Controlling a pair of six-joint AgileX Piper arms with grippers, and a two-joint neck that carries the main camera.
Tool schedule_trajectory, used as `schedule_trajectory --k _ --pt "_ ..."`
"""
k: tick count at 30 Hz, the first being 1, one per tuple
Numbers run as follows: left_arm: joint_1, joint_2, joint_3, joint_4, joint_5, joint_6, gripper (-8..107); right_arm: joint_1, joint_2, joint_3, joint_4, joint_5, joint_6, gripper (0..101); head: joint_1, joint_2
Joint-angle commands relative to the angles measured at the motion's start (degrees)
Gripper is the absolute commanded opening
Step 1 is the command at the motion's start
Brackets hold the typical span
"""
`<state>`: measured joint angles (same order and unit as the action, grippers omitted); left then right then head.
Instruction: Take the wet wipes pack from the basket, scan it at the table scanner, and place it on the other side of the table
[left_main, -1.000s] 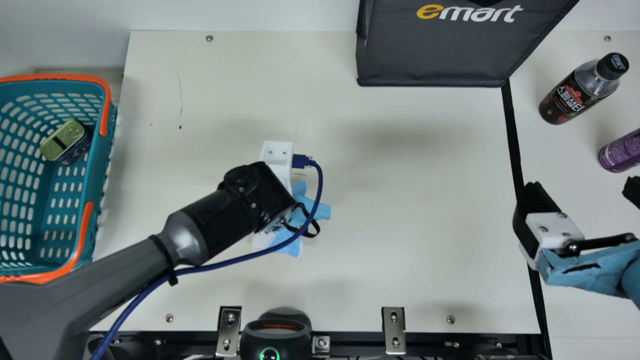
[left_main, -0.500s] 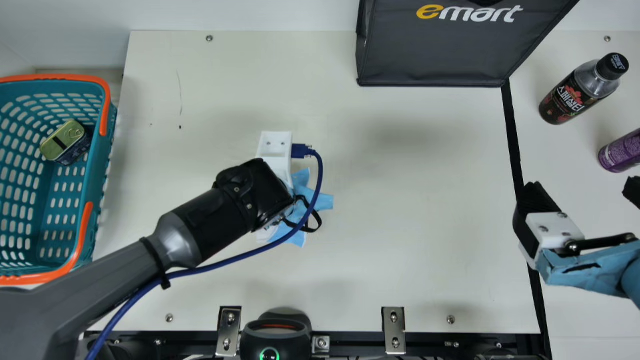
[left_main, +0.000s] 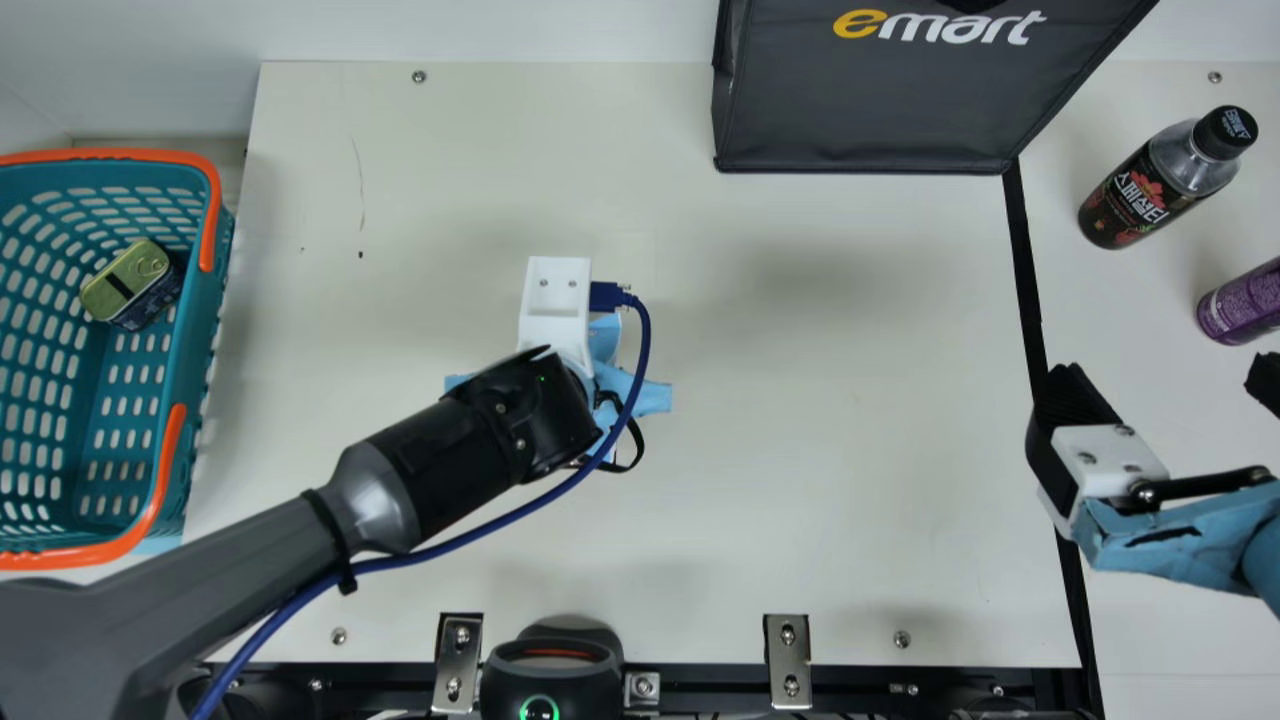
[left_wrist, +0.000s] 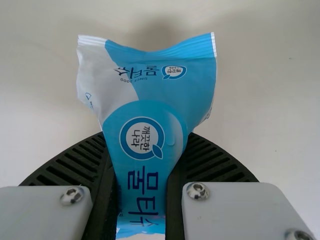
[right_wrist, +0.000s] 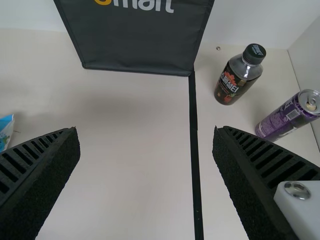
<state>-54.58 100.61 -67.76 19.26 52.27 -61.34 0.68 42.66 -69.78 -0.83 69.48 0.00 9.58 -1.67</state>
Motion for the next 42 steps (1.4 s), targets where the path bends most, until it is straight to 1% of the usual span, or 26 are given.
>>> schedule_trajectory --k 1,6,12,17,23,27,31,42 --pt "-0.3 -0.1 0.8 2.1 -0.6 -1.8 -8 0.0 0.0 0.0 0.0 0.0 0.0 95 -1.7 0.1" --pt "-1.5 -0.4 2.9 5.3 -2.2 -5.5 -8 0.0 0.0 0.0 0.0 0.0 0.0 95 -1.7 0.1" --pt "-2.4 -0.7 4.5 6.9 -3.0 -7.8 -8 0.0 0.0 0.0 0.0 0.0 0.0 95 -1.7 0.1" --pt "-2.6 -1.1 4.9 6.9 -3.2 -8.0 -8 0.0 0.0 0.0 0.0 0.0 0.0 95 -1.7 0.1" --pt "-2.0 -1.6 4.5 4.4 -3.1 -6.4 -8 0.0 0.0 0.0 0.0 0.0 0.0 95 -1.7 0.1" --pt "-1.2 -1.6 2.8 1.6 -2.6 -4.4 -8 0.0 0.0 0.0 0.0 0.0 0.0 95 -1.7 0.1" --pt "-0.4 -1.0 0.1 -1.3 -1.8 -2.5 -8 0.0 0.0 0.0 0.0 0.0 0.0 95 -1.7 0.1" --pt "0.1 3.2 -9.9 -7.9 1.1 -1.1 -8 0.0 0.0 0.0 0.0 0.0 0.0 95 -1.7 0.1"
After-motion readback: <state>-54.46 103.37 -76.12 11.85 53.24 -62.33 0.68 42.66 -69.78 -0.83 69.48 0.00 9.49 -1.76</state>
